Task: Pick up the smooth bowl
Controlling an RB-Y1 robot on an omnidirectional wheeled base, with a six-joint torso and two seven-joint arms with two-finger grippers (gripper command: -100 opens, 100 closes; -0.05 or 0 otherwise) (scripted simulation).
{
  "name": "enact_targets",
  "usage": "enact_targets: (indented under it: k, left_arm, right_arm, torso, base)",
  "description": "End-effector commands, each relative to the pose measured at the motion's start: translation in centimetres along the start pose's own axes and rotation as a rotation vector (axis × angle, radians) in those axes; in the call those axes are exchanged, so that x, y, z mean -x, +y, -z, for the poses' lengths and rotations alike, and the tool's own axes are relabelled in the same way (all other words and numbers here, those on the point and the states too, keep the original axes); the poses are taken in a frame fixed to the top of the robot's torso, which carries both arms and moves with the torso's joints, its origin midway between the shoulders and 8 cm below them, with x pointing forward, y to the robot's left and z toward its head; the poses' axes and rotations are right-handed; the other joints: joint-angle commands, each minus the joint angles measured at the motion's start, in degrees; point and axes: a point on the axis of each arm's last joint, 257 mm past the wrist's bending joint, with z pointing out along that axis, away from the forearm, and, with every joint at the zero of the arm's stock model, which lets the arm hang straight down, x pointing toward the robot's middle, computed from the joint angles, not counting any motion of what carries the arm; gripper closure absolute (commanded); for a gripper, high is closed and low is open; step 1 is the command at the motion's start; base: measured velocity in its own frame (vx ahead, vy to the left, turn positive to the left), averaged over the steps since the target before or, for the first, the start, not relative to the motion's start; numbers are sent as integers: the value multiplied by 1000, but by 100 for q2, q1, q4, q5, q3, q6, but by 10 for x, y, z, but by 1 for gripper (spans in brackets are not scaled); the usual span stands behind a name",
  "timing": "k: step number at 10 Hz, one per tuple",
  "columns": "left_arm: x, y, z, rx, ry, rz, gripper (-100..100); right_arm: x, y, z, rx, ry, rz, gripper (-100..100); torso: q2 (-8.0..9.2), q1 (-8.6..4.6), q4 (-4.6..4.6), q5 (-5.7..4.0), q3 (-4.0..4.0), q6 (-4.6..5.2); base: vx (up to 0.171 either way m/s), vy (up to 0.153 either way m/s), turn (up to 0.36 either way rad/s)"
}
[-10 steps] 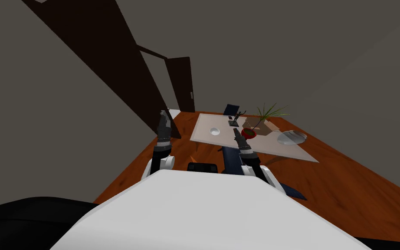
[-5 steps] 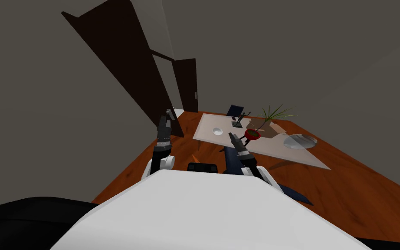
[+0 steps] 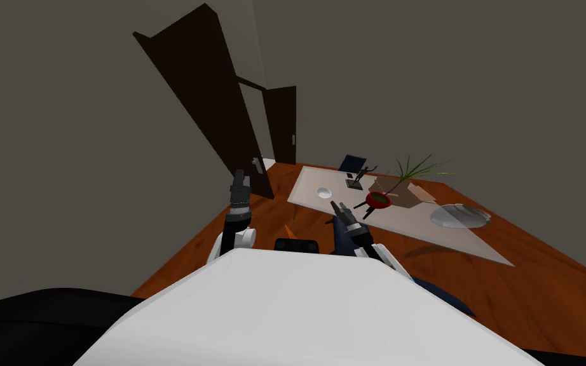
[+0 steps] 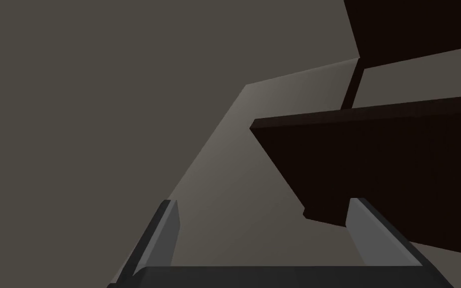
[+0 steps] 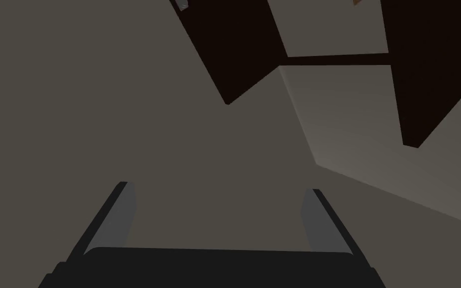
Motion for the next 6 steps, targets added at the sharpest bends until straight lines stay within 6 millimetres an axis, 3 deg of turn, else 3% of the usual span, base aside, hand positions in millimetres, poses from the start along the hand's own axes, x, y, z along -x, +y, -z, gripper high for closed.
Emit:
enact_targets:
  k: [1, 4, 6]
  left_arm:
    - [0, 0, 0, 0, 0, 0, 0]
    - [0, 0, 0, 0, 0, 0, 0]
    - [0, 0, 0, 0, 0, 0, 0]
  right_arm:
    - [-15, -11, 6, -24, 39, 23, -100]
    - [-58, -45, 19, -76, 176, 127, -100]
    - [-74, -59, 24, -91, 237, 181, -100]
  torso:
    - [0, 0, 0, 0, 0, 0]
    - [-3, 0, -1, 1, -2, 5]
    - [-4, -1, -1, 1, -2, 6]
  base:
    - [-8, 20, 121]
    - [-4, 30, 180]
    - [6, 29, 143]
